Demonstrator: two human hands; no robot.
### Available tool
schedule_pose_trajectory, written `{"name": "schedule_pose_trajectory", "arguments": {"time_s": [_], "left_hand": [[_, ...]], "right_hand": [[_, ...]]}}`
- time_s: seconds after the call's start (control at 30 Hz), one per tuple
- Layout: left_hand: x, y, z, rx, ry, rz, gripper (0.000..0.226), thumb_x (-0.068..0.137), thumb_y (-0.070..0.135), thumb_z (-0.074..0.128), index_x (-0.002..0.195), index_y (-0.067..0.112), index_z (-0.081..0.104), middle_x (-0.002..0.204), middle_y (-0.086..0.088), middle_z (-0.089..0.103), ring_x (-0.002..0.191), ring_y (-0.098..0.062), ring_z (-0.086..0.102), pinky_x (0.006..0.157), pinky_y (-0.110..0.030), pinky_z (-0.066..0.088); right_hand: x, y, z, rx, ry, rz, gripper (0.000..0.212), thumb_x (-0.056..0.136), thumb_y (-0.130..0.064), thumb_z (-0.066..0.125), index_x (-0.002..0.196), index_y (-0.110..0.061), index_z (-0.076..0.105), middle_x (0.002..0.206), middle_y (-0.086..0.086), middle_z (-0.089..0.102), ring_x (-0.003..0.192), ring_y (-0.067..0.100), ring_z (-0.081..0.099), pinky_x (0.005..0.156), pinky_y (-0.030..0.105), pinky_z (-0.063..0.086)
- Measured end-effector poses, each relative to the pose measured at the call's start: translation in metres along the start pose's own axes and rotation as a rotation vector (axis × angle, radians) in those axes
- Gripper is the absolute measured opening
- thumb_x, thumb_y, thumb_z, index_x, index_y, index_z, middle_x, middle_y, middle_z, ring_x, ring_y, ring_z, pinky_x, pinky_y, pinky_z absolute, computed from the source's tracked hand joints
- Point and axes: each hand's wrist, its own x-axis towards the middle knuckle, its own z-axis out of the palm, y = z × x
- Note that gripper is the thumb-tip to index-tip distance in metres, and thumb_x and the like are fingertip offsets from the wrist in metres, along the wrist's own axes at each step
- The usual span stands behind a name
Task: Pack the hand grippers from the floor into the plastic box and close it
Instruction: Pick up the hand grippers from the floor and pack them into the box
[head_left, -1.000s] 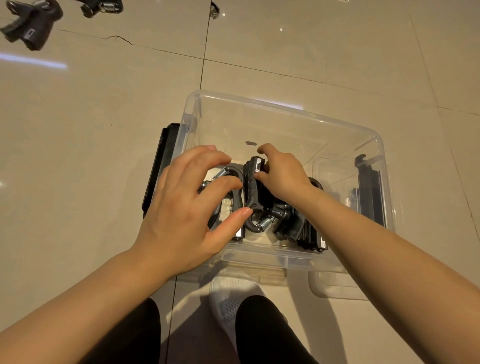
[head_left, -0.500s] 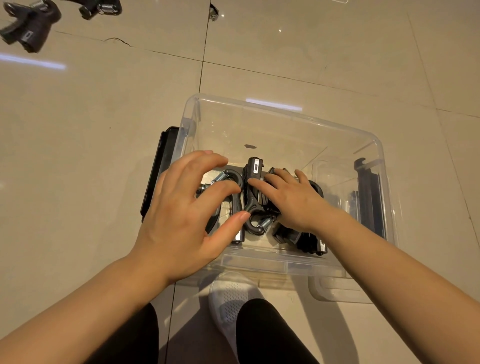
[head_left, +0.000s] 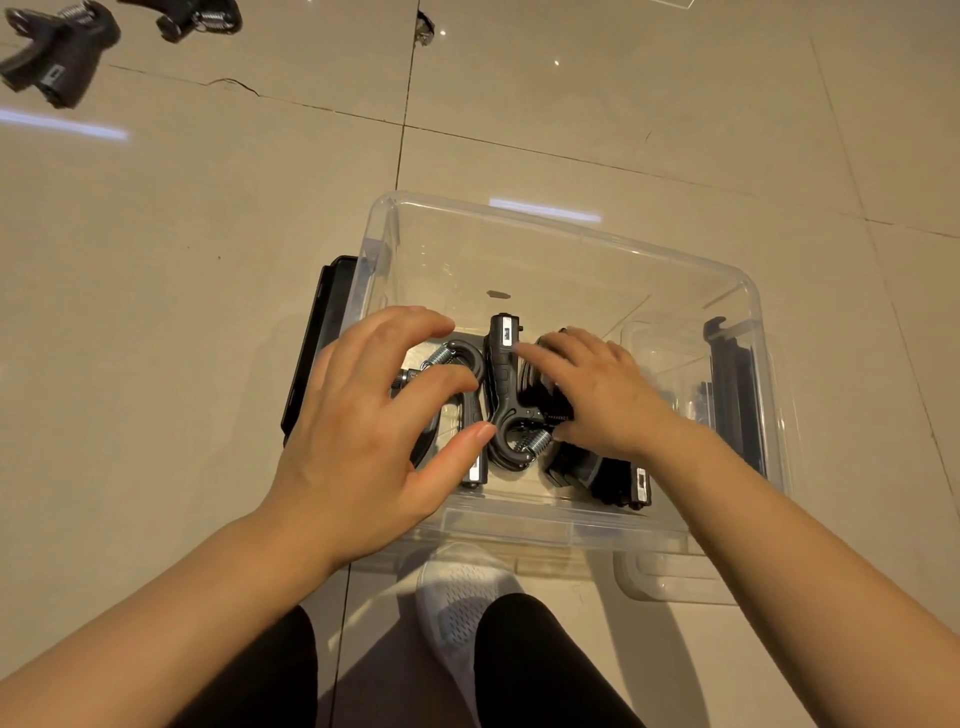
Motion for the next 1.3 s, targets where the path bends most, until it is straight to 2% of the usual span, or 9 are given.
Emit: {"name": "schedule_pose_trajectory", "arguments": {"time_s": [0.07,0.13,0.33,0.47,0.7,1.03,1.13,1.2,1.3], "left_hand": [[0.0,0.0,0.0,-0.005,0.002,-0.001,0.03,0.085,0.039,0.059,0.093,0.012,0.069,0.121,-0.011,0.055,0.119,-0.028,0.046,0.097,-0.043,0.037],[0.0,0.001,-0.001,-0.008,0.006,0.0,0.03,0.085,0.039,0.059,0.093,0.012,0.069,0.12,-0.011,0.055,0.118,-0.028,0.046,0.098,-0.042,0.037],[0.001,0.002,-0.001,0.001,0.013,0.002,0.032,0.086,0.039,0.057,0.093,0.011,0.07,0.119,-0.012,0.056,0.118,-0.029,0.047,0.098,-0.041,0.037],[0.001,0.001,0.0,0.007,0.009,0.004,0.032,0.086,0.039,0.057,0.093,0.01,0.07,0.119,-0.013,0.056,0.118,-0.029,0.047,0.097,-0.042,0.037],[0.001,0.001,0.001,0.01,0.017,0.003,0.031,0.085,0.038,0.058,0.092,0.01,0.07,0.119,-0.013,0.056,0.117,-0.03,0.047,0.096,-0.044,0.039],[0.001,0.002,0.0,0.027,0.009,-0.016,0.032,0.085,0.04,0.056,0.091,0.012,0.07,0.119,-0.012,0.056,0.118,-0.028,0.046,0.097,-0.039,0.032],[0.002,0.003,0.0,0.042,0.01,-0.025,0.032,0.084,0.042,0.056,0.09,0.014,0.07,0.119,-0.01,0.057,0.118,-0.026,0.046,0.096,-0.04,0.03],[0.002,0.004,0.001,0.044,0.012,-0.023,0.032,0.084,0.042,0.056,0.09,0.014,0.07,0.119,-0.01,0.057,0.118,-0.026,0.046,0.096,-0.041,0.03],[0.001,0.004,0.001,0.041,0.015,-0.02,0.031,0.084,0.041,0.056,0.09,0.014,0.07,0.12,-0.01,0.057,0.118,-0.027,0.046,0.096,-0.044,0.032]], "right_hand": [[-0.006,0.013,-0.007,0.081,-0.004,0.13,0.097,0.073,-0.025,0.075,0.147,-0.034,0.014,0.153,0.004,0.023,0.138,0.028,0.026,0.107,0.046,0.034],[-0.011,0.028,-0.009,0.044,-0.101,0.22,0.096,0.071,-0.028,0.076,0.147,-0.03,0.016,0.151,0.005,0.025,0.133,0.029,0.032,0.1,0.043,0.042],[-0.006,0.038,0.003,-0.217,-0.289,0.158,0.092,0.068,-0.044,0.076,0.143,-0.028,0.025,0.136,0.009,0.037,0.121,0.03,0.043,0.094,0.037,0.041],[-0.003,0.04,0.005,-0.225,-0.204,0.149,0.07,0.078,-0.043,0.068,0.138,-0.027,0.036,0.125,0.011,0.047,0.108,0.031,0.052,0.085,0.036,0.042],[-0.001,0.044,0.009,-0.19,-0.151,0.159,0.057,0.087,-0.03,0.061,0.139,-0.03,0.038,0.126,0.01,0.049,0.111,0.031,0.05,0.087,0.036,0.041],[0.001,0.043,0.004,-0.188,-0.236,0.158,0.055,0.089,-0.023,0.054,0.141,-0.03,0.036,0.123,0.011,0.049,0.11,0.031,0.052,0.082,0.036,0.042],[0.004,0.042,-0.008,-0.042,-0.336,0.192,0.067,0.084,-0.014,0.052,0.145,-0.03,0.029,0.135,0.01,0.042,0.118,0.032,0.048,0.09,0.038,0.045],[0.005,0.038,-0.018,0.123,-0.262,0.178,0.065,0.082,-0.012,0.053,0.142,-0.026,0.036,0.141,0.006,0.038,0.121,0.029,0.047,0.094,0.038,0.045],[-0.001,0.022,-0.025,0.205,0.078,0.111,0.039,0.086,-0.031,0.056,0.124,-0.022,0.052,0.131,0.001,0.049,0.115,0.024,0.051,0.089,0.036,0.045]]}}
